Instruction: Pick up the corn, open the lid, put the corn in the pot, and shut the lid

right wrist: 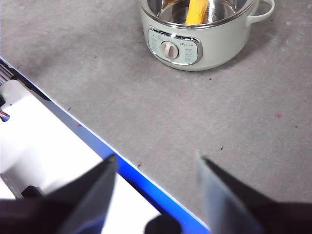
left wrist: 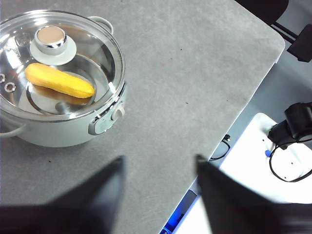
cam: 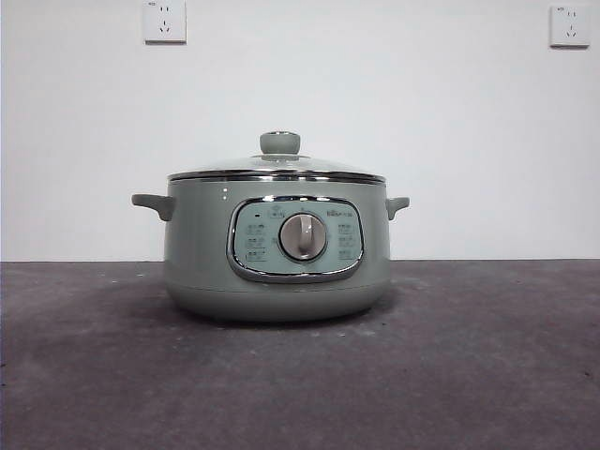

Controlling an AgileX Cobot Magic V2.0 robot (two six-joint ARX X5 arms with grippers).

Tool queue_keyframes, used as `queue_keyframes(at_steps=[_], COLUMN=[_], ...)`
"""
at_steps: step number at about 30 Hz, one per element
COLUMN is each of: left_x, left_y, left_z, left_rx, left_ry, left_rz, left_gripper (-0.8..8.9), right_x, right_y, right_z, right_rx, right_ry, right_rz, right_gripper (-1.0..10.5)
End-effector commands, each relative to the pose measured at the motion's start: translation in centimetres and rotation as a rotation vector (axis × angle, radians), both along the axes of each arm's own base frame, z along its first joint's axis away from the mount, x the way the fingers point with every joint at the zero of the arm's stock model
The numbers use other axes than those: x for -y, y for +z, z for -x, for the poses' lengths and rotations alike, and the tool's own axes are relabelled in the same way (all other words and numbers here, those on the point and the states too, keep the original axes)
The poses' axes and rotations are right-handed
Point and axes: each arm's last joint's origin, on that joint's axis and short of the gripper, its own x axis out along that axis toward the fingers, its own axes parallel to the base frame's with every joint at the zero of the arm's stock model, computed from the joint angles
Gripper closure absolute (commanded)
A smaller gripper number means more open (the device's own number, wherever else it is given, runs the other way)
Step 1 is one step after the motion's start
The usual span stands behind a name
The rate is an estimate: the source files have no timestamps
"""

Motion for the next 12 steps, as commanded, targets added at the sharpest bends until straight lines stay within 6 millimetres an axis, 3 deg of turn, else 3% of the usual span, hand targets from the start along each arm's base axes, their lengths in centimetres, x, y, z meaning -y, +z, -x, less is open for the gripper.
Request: queue_keyframes(at_steps=[1,12], left_x=[0.04,0.04], left_y=[-0.05,-0.06], left_z=[-0.01,-0.03], left_rx=[0.013,0.013], left_ry=[-0.019,-0.017], left_rz=[-0.007,-0.007], left_gripper=[8.2,8.18], right_x=[0.01,0.13], right_y=[-0.42,-0.42], right_z=[0.02,-0.09], right_rx=[-0.024,-0.01], right_ry=[0.006,-0.049], right_rz=[0.026,0.042], right_gripper=[9.6,9.5])
